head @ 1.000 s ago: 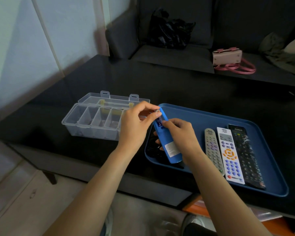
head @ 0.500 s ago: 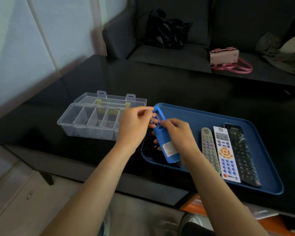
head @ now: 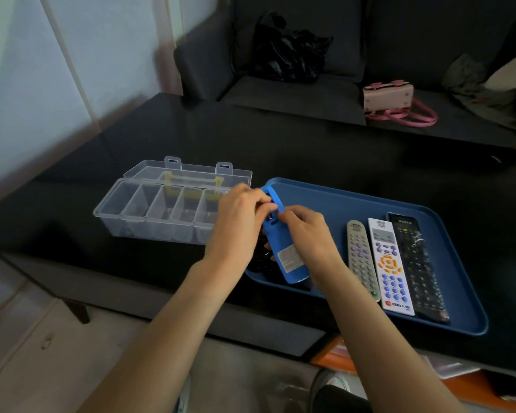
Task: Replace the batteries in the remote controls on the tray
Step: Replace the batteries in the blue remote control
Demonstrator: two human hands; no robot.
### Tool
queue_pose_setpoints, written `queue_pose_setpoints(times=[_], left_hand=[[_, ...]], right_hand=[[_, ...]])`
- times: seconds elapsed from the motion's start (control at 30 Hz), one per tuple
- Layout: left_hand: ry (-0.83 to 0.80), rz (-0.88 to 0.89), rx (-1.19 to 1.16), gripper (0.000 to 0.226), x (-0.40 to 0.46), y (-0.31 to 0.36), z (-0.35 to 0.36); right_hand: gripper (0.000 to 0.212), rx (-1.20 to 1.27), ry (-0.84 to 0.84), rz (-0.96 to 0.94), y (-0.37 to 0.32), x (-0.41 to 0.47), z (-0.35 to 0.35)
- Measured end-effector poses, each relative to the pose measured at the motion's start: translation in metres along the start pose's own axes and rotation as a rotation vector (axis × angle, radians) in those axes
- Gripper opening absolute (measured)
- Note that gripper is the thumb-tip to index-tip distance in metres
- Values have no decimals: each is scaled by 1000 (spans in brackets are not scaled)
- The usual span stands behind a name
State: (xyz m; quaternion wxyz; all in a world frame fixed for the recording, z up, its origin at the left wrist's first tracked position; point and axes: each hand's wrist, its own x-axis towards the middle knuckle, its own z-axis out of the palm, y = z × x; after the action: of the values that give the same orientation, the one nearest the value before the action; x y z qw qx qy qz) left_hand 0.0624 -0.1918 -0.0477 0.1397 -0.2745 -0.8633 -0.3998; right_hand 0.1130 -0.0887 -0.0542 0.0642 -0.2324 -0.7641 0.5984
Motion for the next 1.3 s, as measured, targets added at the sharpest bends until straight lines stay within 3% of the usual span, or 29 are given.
queue_pose_setpoints(times=[0.3, 0.53, 0.7, 0.87, 0.93, 1.1, 1.3], left_hand=[[-59, 77, -27, 22, -1, 9, 8], [-7, 65, -113, 24, 1, 0, 13], [-38, -150, -265, 30, 1, -2, 18], [-207, -387, -616, 68, 5, 1, 11], [-269, -362, -717, 62, 4, 4, 8], [-227, -327, -655, 54, 0, 5, 11], [-218, -487, -856, 52, 3, 3, 15]], right_hand=[[20, -16, 81, -8, 4, 1, -10], [18, 29, 38, -42, 4, -5, -14], [18, 119, -14, -16, 4, -11, -21], [24, 169, -52, -37, 0, -15, -26], [20, 199, -74, -16, -2, -17, -29], [18, 173, -85, 1, -3, -19, -34], [28, 175, -94, 2, -3, -21, -28]])
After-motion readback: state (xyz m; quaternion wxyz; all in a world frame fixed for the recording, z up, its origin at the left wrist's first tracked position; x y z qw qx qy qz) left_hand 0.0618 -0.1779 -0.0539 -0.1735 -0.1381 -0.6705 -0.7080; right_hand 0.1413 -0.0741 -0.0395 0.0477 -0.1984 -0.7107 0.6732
